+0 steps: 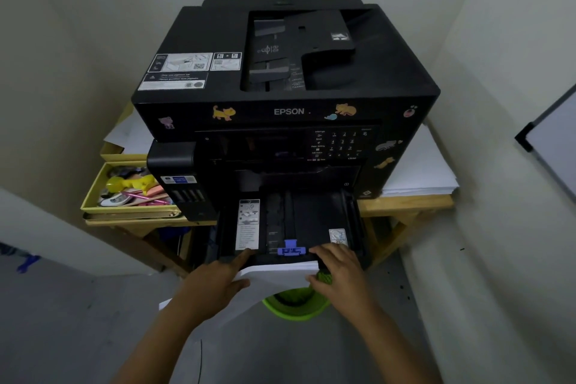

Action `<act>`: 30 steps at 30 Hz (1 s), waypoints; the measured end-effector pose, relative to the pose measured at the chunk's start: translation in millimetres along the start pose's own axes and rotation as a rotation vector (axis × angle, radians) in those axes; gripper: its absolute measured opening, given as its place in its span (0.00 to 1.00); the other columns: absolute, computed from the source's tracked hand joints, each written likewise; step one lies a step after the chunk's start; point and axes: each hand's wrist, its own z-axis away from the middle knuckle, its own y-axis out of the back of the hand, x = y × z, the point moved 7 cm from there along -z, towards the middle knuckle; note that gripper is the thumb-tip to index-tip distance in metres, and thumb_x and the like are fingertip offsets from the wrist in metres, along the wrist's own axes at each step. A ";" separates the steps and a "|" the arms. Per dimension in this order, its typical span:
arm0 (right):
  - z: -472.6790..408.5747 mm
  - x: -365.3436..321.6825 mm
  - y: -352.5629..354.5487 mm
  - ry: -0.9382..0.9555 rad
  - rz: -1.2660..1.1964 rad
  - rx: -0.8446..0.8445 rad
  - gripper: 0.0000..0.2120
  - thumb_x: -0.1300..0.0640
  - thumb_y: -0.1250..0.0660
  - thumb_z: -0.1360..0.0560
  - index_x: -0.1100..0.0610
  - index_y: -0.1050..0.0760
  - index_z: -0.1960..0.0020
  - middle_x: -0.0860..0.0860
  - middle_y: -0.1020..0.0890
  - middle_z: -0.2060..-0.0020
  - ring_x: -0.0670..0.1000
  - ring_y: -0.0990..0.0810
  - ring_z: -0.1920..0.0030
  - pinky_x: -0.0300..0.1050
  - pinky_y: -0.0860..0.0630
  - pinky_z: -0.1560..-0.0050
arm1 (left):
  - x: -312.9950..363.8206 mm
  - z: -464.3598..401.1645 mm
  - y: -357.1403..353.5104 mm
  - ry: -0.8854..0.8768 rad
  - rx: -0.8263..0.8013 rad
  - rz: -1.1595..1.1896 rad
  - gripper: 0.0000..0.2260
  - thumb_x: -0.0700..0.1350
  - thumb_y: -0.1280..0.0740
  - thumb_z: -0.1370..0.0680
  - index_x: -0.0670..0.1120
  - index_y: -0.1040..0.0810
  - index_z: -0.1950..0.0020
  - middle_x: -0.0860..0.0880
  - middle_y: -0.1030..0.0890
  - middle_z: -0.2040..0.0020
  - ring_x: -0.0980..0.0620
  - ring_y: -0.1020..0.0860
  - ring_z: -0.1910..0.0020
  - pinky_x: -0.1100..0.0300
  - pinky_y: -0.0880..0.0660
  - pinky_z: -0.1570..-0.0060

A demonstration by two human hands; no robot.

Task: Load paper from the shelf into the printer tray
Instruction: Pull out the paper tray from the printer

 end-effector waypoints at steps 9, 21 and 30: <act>6.7 1.7 -3.8 -0.001 -0.002 0.027 0.26 0.40 0.30 0.27 0.50 0.22 0.31 0.45 0.21 0.39 0.47 0.26 0.37 0.53 0.23 0.33 | -10.1 0.6 -14.8 -0.006 -0.007 0.059 0.31 0.61 0.44 0.16 0.58 0.52 0.17 0.47 0.17 0.41 0.48 0.17 0.46 0.55 0.20 0.48; 8.0 2.1 -2.3 -0.002 0.005 0.029 0.27 0.40 0.30 0.26 0.49 0.22 0.30 0.45 0.21 0.38 0.48 0.26 0.36 0.53 0.24 0.33 | -11.0 -1.0 -20.9 -0.022 0.003 0.049 0.31 0.62 0.43 0.17 0.60 0.53 0.17 0.47 0.17 0.37 0.49 0.17 0.44 0.55 0.19 0.45; 10.8 -3.4 4.8 0.008 -0.012 0.018 0.28 0.39 0.30 0.24 0.50 0.23 0.27 0.44 0.22 0.34 0.47 0.24 0.33 0.54 0.23 0.31 | 3.5 19.8 -5.1 -0.107 -0.054 0.117 0.31 0.58 0.40 0.16 0.70 0.55 0.20 0.46 0.23 0.28 0.48 0.22 0.35 0.57 0.24 0.38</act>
